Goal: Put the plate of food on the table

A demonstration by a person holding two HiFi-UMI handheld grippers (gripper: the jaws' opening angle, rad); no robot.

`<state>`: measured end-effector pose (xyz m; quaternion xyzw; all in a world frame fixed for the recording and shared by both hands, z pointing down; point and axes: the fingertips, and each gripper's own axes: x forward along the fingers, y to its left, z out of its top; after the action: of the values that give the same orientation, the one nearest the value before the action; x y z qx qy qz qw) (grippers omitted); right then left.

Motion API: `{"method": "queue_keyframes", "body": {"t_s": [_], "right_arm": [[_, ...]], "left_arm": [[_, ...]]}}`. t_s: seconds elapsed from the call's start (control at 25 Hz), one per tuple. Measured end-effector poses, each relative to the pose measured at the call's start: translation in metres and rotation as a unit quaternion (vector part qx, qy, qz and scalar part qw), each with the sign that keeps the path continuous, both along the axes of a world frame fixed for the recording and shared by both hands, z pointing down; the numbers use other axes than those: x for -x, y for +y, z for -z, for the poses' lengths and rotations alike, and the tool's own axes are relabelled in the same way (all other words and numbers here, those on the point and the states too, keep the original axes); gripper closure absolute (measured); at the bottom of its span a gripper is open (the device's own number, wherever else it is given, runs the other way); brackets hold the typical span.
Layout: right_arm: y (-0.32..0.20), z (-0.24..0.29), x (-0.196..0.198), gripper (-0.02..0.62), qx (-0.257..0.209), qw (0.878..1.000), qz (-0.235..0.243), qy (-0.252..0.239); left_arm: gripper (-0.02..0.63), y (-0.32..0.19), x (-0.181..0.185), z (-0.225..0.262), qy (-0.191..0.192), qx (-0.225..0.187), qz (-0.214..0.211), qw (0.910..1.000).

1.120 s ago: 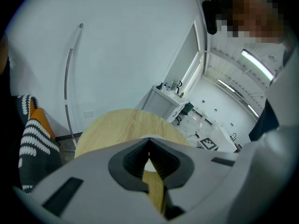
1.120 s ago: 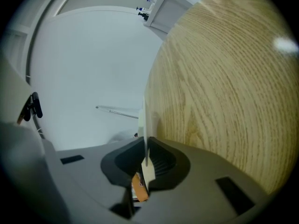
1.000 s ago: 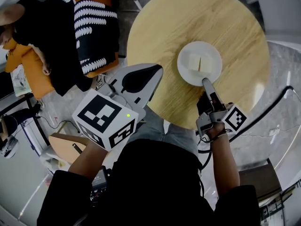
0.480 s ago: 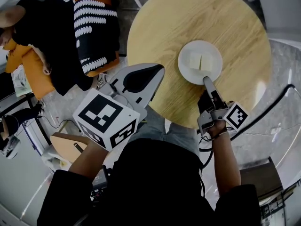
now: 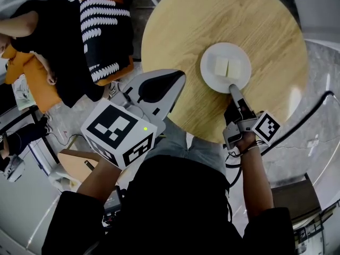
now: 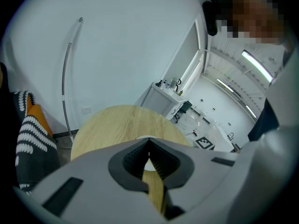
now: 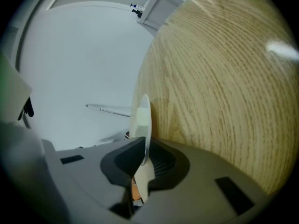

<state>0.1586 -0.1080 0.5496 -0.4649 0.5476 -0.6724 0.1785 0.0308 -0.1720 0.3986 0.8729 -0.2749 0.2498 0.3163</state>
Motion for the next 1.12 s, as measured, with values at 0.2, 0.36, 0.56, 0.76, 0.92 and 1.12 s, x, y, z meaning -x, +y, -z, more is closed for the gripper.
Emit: {"method": "queue_keyframes", "body": {"t_s": [0.2, 0.36, 0.56, 0.76, 0.92, 1.12], "right_arm": [[-0.002, 0.003, 0.001, 0.550, -0.003, 1.000, 0.014, 0.017], [-0.003, 0.008, 0.009, 0.442, -0.015, 0.998, 0.052, 0.023], [0.005, -0.002, 0.014, 0.434, -0.020, 0.980, 0.168, 0.109], [0.013, -0.010, 0.019, 0.434, -0.028, 0.943, 0.274, 0.184], [0.023, -0.012, 0.022, 0.434, -0.033, 0.896, 0.364, 0.253], [0.033, -0.019, 0.019, 0.434, -0.029, 0.846, 0.436, 0.305]], "left_arm": [[0.598, -0.001, -0.002, 0.001, 0.002, 0.003, -0.008, 1.0000], [0.598, -0.003, 0.000, 0.000, 0.001, 0.005, -0.008, 1.0000], [0.598, -0.008, 0.000, -0.005, 0.002, 0.006, -0.012, 0.9999], [0.598, -0.006, -0.001, -0.008, 0.003, 0.006, -0.014, 0.9999], [0.598, -0.003, -0.002, -0.005, 0.005, 0.002, -0.015, 0.9999], [0.598, -0.001, -0.003, -0.004, 0.005, -0.002, -0.017, 0.9998]]}}
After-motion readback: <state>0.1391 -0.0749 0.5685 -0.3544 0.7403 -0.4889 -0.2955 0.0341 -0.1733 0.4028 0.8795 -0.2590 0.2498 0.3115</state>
